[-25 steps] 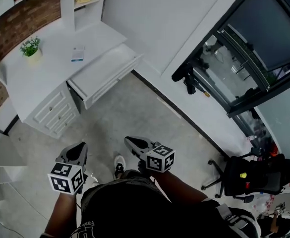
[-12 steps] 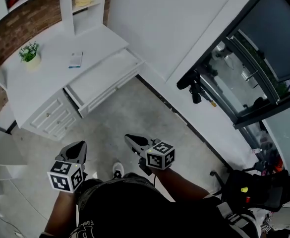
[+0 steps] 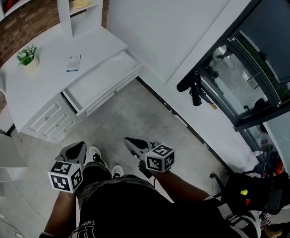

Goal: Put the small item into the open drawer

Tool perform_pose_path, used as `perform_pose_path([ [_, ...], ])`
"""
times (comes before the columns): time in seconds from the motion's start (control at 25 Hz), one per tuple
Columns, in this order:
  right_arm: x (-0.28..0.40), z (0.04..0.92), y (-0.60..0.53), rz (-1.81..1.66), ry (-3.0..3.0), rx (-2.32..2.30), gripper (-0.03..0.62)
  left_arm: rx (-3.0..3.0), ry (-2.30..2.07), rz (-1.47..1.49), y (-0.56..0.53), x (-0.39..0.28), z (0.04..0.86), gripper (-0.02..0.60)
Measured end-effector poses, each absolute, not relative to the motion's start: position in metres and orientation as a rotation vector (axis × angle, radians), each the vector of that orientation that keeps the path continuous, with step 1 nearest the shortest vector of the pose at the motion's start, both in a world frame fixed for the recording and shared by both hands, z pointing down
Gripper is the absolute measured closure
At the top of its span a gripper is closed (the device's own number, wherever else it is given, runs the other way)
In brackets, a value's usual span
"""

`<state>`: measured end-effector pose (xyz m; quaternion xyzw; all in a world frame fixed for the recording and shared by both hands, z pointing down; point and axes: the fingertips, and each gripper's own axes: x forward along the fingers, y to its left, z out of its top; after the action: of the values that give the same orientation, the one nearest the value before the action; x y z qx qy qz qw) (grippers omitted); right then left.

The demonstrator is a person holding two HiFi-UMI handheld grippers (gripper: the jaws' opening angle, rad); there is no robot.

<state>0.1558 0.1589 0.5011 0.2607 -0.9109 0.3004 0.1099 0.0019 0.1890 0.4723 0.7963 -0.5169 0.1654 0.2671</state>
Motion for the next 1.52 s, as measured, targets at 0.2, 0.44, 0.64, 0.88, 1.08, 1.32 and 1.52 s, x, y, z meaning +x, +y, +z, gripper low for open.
perform_pose_path([
  [0.2, 0.156, 0.507, 0.147, 0.884, -2.657, 0.786, 0.589, 2.150, -1.372, 0.434, 0.171, 0.001, 0.481, 0.563],
  [0.44, 0.147, 0.502, 0.113, 0.866, -2.643, 0.785, 0.589, 2.165, -1.371, 0.401, 0.126, -0.006, 0.478, 0.563],
  [0.64, 0.126, 0.494, 0.073, 0.847, -2.646, 0.764, 0.589, 2.151, -1.402, 0.385, 0.086, -0.030, 0.473, 0.563],
  [0.88, 0.091, 0.490, 0.020, 0.824, -2.642, 0.728, 0.589, 2.135, -1.437, 0.389, 0.032, -0.067, 0.474, 0.563],
  [1.08, 0.063, 0.487, -0.023, 0.804, -2.639, 0.721, 0.589, 2.127, -1.444, 0.392, -0.012, -0.093, 0.478, 0.563],
  [1.32, 0.038, 0.488, -0.066, 0.785, -2.617, 0.723, 0.589, 2.132, -1.464, 0.393, -0.057, -0.127, 0.476, 0.563],
  [1.52, 0.008, 0.484, -0.097, 0.744, -2.626, 0.720, 0.589, 2.121, -1.455, 0.415, -0.092, -0.154, 0.487, 0.563],
])
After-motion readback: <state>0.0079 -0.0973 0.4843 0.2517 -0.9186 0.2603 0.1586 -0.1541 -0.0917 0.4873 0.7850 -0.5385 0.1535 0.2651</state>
